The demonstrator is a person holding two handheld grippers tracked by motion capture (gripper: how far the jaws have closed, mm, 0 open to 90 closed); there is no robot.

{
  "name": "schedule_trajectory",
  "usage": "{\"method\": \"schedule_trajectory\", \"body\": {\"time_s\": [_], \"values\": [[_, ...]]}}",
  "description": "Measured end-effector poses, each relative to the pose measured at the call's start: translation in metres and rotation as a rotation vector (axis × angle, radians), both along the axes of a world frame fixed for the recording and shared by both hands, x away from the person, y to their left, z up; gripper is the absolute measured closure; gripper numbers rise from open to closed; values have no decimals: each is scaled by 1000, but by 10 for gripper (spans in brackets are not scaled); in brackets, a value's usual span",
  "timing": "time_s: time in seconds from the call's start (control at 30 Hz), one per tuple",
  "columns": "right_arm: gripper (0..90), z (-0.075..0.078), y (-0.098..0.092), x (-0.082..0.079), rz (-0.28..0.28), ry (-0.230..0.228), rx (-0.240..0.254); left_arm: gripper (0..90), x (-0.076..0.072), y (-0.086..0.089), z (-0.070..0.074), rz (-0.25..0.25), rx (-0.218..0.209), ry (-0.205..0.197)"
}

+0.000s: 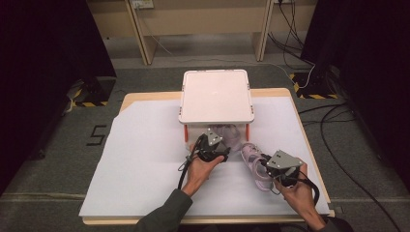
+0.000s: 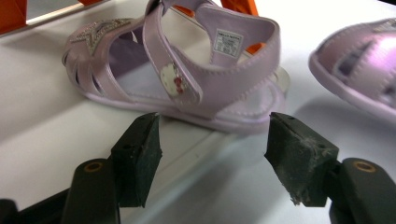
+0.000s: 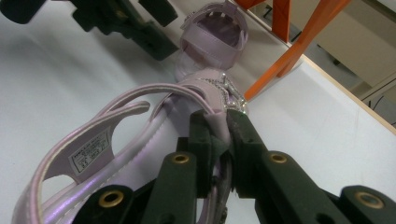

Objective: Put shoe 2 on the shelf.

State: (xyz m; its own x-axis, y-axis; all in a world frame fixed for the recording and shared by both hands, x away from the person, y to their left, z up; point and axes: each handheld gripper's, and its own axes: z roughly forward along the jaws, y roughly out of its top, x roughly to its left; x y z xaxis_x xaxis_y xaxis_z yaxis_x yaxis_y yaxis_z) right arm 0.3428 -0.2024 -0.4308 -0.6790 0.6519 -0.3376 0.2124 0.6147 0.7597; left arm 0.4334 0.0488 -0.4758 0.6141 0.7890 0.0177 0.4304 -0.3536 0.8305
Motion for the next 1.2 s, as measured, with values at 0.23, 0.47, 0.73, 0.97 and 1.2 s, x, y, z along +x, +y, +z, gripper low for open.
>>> {"method": "schedule_trajectory", "body": {"time_s": [0.23,0.47,0.73,0.97,1.2], "values": [[815,1,0,0,3,1,6,392,12,-5,-1,4,10,-10],[814,2,-2,1,4,-8,6,543,14,-5,-2,-45,64,-41],[814,3,-2,0,6,-8,12,627,13,14,1,-38,95,-48],[813,2,-3,2,-2,-8,14,795,6,38,1,-3,97,-100],[815,-2,7,11,-11,-14,0,712,0,46,0,-45,95,-80]]}}
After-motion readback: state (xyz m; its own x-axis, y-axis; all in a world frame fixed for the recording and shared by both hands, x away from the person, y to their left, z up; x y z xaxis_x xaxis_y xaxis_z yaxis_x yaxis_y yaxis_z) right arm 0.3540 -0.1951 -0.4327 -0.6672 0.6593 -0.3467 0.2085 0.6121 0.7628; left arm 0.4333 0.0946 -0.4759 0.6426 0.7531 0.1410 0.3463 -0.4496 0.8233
